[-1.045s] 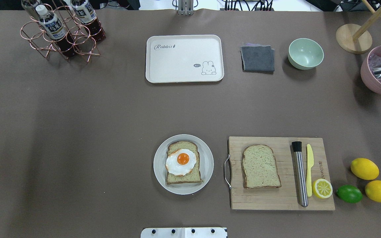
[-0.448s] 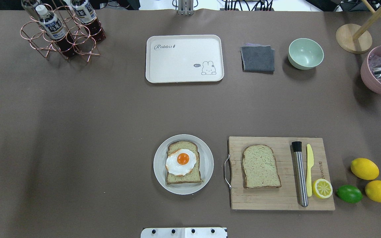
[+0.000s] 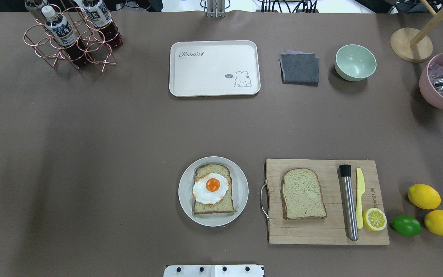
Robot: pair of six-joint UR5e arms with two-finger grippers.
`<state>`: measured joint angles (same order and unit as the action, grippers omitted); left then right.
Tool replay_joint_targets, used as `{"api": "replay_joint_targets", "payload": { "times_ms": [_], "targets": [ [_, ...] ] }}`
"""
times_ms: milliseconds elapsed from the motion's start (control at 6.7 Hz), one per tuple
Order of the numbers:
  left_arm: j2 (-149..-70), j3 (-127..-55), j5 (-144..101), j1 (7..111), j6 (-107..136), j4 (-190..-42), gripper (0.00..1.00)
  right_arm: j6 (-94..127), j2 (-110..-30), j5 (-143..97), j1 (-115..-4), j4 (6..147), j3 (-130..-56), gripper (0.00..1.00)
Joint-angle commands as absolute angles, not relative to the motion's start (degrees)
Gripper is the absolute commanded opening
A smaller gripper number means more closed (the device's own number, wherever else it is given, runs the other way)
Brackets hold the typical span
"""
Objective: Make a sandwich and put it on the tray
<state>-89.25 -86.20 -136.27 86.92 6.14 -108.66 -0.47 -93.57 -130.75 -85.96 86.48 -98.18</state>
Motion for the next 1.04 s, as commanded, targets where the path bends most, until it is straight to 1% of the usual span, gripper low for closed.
{"api": "replay_joint_targets", "payload": {
  "times_ms": [0,896],
  "targets": [
    [-89.21,-86.22,-136.32,86.92,6.15,-108.81,0.98,-0.44,-93.6,-130.78,-85.96,86.48,-98.17,1.0],
    [-88.95,-86.57,-136.93,86.84,6.42,-108.81,0.98,-0.62,-94.13,-131.04,-85.96,86.4,-98.7,1.0]
  ]
}}
